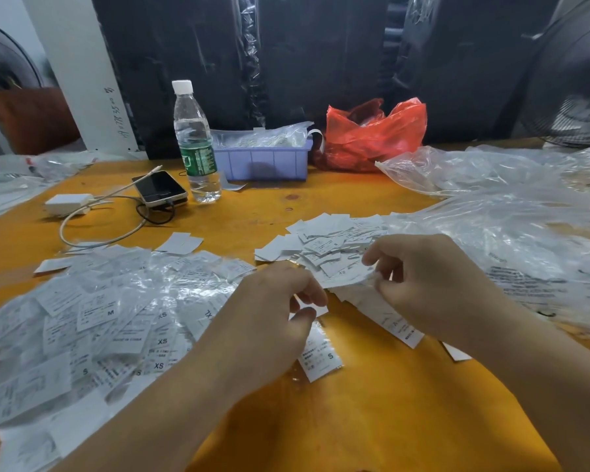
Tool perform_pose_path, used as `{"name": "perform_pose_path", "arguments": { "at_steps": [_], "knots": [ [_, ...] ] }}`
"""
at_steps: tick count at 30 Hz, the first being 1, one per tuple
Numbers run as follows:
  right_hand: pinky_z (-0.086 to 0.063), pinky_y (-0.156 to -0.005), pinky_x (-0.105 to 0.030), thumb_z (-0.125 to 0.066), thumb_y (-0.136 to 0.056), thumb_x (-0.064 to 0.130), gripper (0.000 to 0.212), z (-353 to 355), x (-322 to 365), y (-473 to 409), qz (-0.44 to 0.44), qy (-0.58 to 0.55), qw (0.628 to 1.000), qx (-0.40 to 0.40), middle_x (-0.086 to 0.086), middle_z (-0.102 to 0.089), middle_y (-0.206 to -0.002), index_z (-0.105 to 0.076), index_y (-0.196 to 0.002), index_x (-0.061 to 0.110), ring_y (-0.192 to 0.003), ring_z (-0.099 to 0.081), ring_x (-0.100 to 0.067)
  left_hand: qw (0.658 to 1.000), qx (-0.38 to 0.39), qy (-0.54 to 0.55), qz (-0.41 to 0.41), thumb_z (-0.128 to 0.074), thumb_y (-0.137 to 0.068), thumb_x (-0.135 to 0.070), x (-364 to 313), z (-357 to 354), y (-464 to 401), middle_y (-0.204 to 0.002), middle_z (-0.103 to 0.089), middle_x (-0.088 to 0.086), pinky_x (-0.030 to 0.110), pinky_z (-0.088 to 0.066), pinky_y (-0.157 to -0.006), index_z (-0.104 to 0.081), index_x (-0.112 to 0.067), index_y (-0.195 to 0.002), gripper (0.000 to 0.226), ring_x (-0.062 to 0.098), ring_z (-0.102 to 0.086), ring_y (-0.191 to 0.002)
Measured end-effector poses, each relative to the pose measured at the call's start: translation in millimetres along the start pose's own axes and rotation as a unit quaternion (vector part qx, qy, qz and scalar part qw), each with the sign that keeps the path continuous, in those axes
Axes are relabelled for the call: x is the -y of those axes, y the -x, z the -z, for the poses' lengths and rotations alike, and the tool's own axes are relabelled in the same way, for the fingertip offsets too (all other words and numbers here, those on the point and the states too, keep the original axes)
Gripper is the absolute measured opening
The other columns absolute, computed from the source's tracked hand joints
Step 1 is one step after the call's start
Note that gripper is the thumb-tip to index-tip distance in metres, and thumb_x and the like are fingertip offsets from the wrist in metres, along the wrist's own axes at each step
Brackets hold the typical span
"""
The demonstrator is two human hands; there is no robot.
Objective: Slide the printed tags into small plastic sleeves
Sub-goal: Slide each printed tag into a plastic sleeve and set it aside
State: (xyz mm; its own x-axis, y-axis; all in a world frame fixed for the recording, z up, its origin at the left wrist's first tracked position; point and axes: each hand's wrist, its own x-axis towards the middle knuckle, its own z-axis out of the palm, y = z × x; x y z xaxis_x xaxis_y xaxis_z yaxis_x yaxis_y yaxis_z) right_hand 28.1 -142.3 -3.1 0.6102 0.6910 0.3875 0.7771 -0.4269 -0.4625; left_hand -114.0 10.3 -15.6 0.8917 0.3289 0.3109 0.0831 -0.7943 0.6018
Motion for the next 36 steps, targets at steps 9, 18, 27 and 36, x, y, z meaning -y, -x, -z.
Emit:
{"name": "perform_pose_path", "arguments": {
  "at_steps": [9,18,27,36],
  "knots": [
    [-0.054,-0.062,-0.031,-0.072,-0.083,0.009,0.015,6,9,-1,0.013,-0.186,0.982,-0.026,0.008,-0.069,-0.07,-0.073,-0.078,0.023,-0.064,-0.063,-0.013,0.999,-0.01,0.029,0.009,-0.066,-0.085,-0.032,1,-2,0,-0.096,-0.055,-0.029,0.009,-0.043,-0.069,-0.059,-0.044,-0.094,0.016,-0.005,-0.053,-0.092],
    [-0.046,-0.043,-0.022,-0.07,-0.083,0.003,0.005,12,13,-3,-0.005,-0.386,0.918,0.091,-0.012,-0.073,-0.076,-0.071,-0.086,0.007,-0.046,-0.049,-0.019,0.994,0.0,0.108,0.022,-0.053,-0.08,-0.056,1,-2,-3,-0.089,-0.064,-0.02,0.014,-0.048,-0.062,-0.063,-0.043,-0.096,0.022,-0.002,-0.058,-0.083],
    [-0.039,-0.043,-0.017,-0.072,-0.078,0.023,0.017,14,16,-1,-0.013,-0.338,0.934,0.118,-0.009,-0.073,-0.077,-0.068,-0.092,0.015,-0.047,-0.048,-0.006,0.972,0.053,0.224,0.039,-0.06,-0.083,-0.043,-2,-3,-3,-0.078,-0.07,-0.006,0.028,-0.051,-0.064,-0.07,-0.028,-0.083,0.018,0.006,-0.061,-0.068],
    [-0.054,-0.07,-0.036,-0.056,-0.09,0.021,0.01,43,-36,-18,-0.137,0.157,0.976,-0.058,-0.002,-0.065,-0.085,-0.065,-0.094,0.018,-0.075,-0.061,-0.019,0.973,0.053,0.218,0.057,-0.065,-0.092,-0.021,0,-3,-3,-0.077,-0.071,-0.004,0.035,-0.054,-0.067,-0.066,-0.027,-0.08,0.013,0.004,-0.059,-0.063]
  ]
}}
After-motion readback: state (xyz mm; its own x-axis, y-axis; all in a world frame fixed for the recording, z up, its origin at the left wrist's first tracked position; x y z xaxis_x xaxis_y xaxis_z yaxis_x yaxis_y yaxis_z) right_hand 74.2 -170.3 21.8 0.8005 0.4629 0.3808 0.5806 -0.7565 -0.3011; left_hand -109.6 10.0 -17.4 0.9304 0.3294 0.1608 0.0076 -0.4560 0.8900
